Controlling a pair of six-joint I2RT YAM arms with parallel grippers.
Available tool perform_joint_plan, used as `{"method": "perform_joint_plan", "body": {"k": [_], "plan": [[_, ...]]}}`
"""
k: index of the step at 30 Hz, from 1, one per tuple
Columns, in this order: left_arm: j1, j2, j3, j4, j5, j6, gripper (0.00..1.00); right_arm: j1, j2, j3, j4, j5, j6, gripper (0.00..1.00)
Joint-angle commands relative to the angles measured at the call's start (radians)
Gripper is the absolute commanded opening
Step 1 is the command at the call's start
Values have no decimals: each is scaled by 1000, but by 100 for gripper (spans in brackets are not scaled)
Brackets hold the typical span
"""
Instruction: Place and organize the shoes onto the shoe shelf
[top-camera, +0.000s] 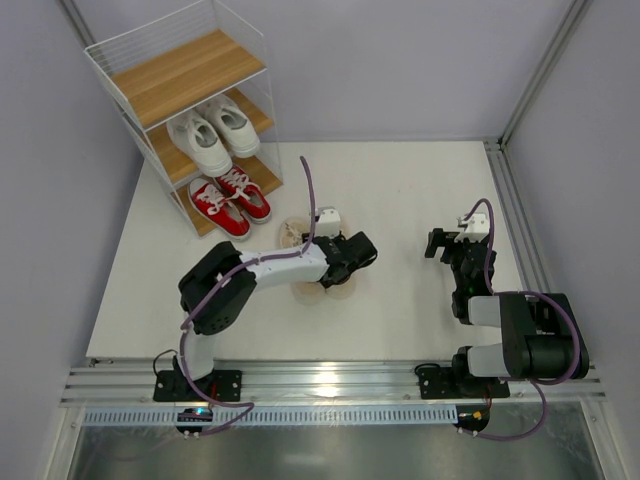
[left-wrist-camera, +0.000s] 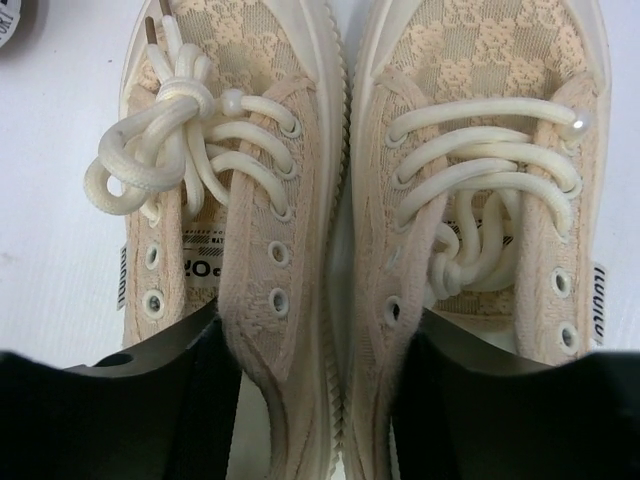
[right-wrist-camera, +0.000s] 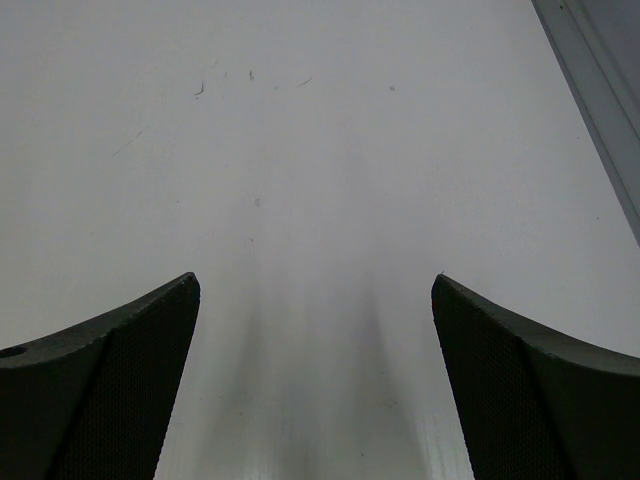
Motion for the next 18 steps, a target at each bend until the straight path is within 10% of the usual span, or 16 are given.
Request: {"method": "perform_joint_plan", "body": {"k": [1, 8, 14, 18], "plan": [[45, -27, 10, 94, 12, 93, 51, -2, 2, 21, 81, -9, -6, 97], [99, 19, 48, 140, 69, 166, 41, -2, 2, 21, 81, -9, -6, 97], [111, 59, 47, 195, 89, 215, 2, -2, 0, 21, 80, -9, -6, 97], [99, 33, 33, 211, 92, 222, 0, -2, 0, 21, 81, -9, -6, 97]]}}
